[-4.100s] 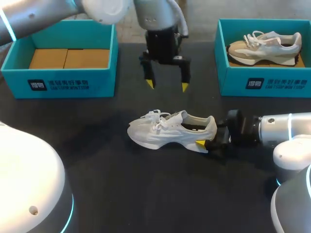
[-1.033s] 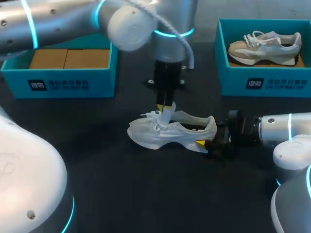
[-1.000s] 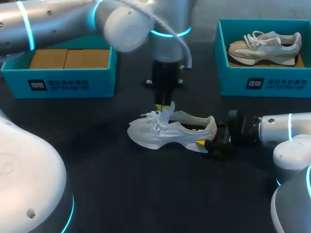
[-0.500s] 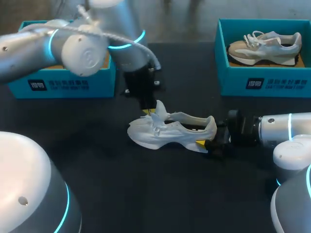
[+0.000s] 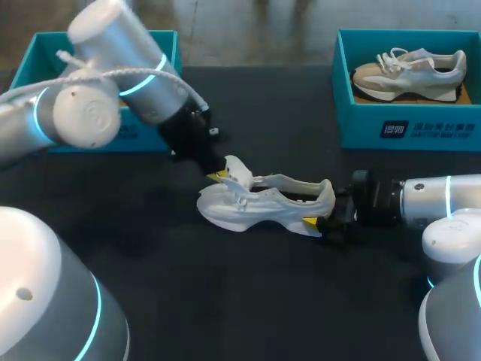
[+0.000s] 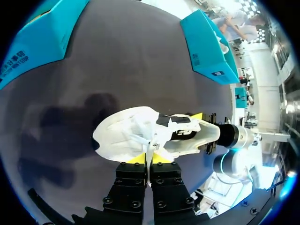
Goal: Take the shoe out of the shoebox, open the shoe tongue, remove and reinsert the insole, then place the shoe into the shoebox
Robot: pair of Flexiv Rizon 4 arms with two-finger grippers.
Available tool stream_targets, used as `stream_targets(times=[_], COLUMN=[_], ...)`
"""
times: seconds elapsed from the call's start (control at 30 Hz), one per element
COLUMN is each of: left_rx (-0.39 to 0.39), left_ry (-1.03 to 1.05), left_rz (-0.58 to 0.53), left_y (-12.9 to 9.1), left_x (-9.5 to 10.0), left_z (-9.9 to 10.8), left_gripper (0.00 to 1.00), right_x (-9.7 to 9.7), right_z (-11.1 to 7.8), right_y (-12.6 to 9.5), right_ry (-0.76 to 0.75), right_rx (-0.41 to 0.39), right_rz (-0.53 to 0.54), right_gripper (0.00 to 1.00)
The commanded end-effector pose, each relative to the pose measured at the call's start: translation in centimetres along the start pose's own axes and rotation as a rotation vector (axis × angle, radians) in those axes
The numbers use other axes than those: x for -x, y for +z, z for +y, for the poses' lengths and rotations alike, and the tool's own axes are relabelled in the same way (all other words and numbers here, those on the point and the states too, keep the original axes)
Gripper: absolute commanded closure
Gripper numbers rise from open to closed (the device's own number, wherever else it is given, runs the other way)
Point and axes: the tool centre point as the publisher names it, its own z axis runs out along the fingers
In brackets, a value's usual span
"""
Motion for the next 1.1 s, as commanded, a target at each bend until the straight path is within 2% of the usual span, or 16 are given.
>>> stream_targets(times=[0.03,0.5,0.67,0.7,0.73,0.77,0.8,0.87,0.9,1.1], left_rx=[-0.018,-0.012,0.0,0.001,0.002,0.001,-0.001,-0.004,-0.008,-0.019], left_ry=[-0.02,-0.083,-0.065,-0.059,-0.051,-0.038,-0.03,-0.004,0.01,0.098], left_rz=[0.26,0.293,0.28,0.277,0.275,0.27,0.264,0.257,0.247,0.199], left_y=[-0.6,-0.6,-0.7,-0.8,-0.9,-1.0,-1.2,-1.9,-2.2,-4.4], left_x=[1.4,3.6,3.0,2.8,2.6,2.4,2.2,1.6,1.3,-0.4], left_z=[0.7,0.1,0.1,0.1,0.1,0.1,0.2,0.2,0.2,0.0], left_gripper=[1.0,1.0,1.0,0.91,0.67,0.55,0.34,0.03,0.0,0.0], right_x=[-0.1,-0.1,-0.1,-0.1,-0.1,-0.1,-0.1,-0.1,-0.1,-0.1], right_z=[0.1,0.1,0.1,0.1,0.1,0.1,0.1,0.1,0.1,0.1], right_y=[0.1,0.1,0.1,0.1,0.1,0.1,0.1,0.1,0.1,0.1], right_ry=[0.001,0.001,0.001,0.001,0.001,0.001,0.001,0.001,0.001,0.001], right_rx=[-0.004,-0.004,-0.004,-0.004,-0.004,-0.004,-0.004,-0.004,-0.004,-0.004], right_rz=[-0.001,-0.001,-0.001,-0.001,-0.001,-0.001,-0.001,-0.001,-0.001,-0.001], right_gripper=[1.0,1.0,1.0,1.0,1.0,1.0,1.0,1.0,1.0,1.0])
